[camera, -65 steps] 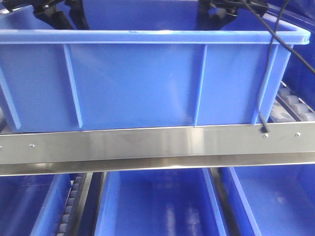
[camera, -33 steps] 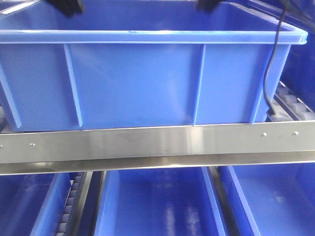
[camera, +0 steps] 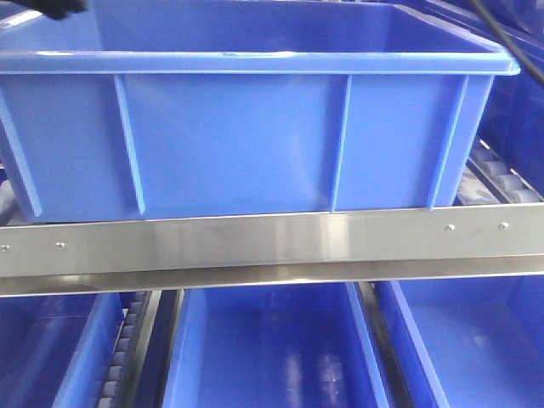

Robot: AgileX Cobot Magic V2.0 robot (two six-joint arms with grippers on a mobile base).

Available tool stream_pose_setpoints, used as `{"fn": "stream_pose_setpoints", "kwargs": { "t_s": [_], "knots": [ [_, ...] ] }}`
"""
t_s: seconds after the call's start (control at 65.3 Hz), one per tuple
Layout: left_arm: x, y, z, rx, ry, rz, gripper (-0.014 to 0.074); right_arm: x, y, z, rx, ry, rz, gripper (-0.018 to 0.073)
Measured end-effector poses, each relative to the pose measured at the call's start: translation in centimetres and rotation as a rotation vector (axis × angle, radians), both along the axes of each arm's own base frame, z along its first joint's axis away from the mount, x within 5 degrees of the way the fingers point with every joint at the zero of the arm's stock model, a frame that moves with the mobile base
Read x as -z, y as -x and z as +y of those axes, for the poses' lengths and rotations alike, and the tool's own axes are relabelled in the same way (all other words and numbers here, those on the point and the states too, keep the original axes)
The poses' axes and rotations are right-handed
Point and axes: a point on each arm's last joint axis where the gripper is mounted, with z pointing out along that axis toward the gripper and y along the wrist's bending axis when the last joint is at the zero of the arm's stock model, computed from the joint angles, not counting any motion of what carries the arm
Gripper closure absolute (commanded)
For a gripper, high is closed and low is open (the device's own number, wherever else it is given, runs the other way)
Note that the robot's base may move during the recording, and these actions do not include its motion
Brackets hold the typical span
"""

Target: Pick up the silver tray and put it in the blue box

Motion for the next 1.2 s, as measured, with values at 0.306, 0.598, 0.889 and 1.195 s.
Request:
{"fn": "stream_pose_setpoints", "kwargs": {
  "t_s": [0.306,0.598,0.889,1.195],
  "knots": [
    [2.0,10.7,4.2,0.024,-0.048,-0.27,0.0602,4.1,8.9,-4.7,-0.04,-0.114,-0.194,0.0503],
    [5.0,19.0,7.1,0.015,0.012,-0.466,0.0602,7.3,17.2,-9.3,-0.054,-0.207,-0.354,0.0503],
    [5.4,23.1,8.8,-0.004,0.035,-0.539,0.0602,7.4,22.1,-12.1,-0.056,-0.306,-0.544,0.0503],
    [5.3,23.5,8.9,-0.006,0.04,-0.554,0.0602,7.1,22.6,-12.3,-0.056,-0.322,-0.576,0.0503]
  ]
}}
